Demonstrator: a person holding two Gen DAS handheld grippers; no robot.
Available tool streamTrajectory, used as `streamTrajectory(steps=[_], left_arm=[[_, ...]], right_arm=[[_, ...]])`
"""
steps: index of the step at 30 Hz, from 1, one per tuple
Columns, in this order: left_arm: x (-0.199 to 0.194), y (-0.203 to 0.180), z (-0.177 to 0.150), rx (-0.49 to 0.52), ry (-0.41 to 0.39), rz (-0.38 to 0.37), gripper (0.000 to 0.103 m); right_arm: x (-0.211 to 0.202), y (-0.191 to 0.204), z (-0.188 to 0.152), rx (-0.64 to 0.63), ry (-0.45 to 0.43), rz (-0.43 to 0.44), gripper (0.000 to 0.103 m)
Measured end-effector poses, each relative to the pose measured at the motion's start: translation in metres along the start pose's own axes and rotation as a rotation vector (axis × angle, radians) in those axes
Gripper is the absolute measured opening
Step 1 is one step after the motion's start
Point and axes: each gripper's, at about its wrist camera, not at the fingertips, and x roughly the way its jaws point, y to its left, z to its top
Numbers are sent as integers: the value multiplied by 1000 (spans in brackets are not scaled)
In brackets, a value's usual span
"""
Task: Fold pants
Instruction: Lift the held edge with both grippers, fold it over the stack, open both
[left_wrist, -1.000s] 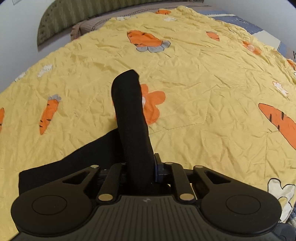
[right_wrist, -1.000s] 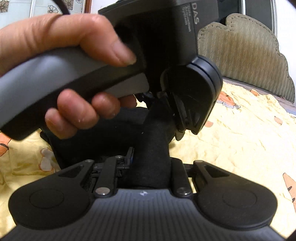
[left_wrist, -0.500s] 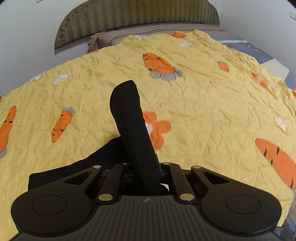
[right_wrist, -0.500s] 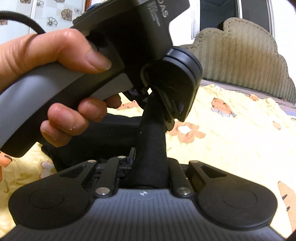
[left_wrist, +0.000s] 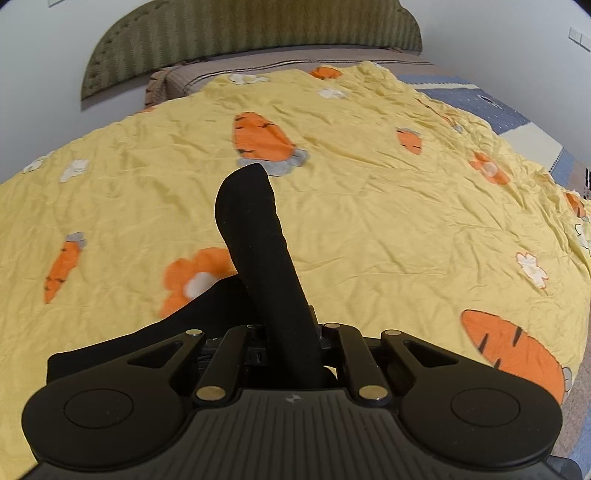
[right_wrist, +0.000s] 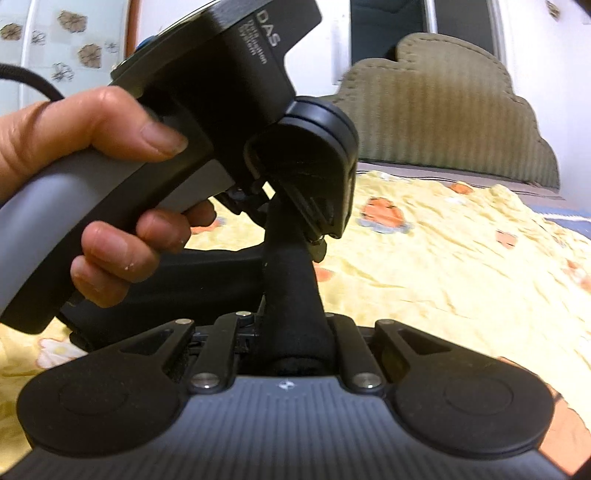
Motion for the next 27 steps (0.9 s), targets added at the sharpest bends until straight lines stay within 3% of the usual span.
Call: streamTrajectory(steps=[11, 18, 25, 27], left_arm=[[32, -54, 3, 49, 44, -25, 10], [45, -70, -4, 105, 56, 2, 10], [26, -44, 0, 54, 54, -95, 16], [13, -27, -3, 30, 51, -112, 26]], right_arm=[[-18, -47, -19, 61, 30, -69, 11], [-19, -58, -27, 87, 55, -81, 11], [-24, -53, -32, 84, 64, -83, 11], [-23, -67, -29, 83, 63, -82, 11]])
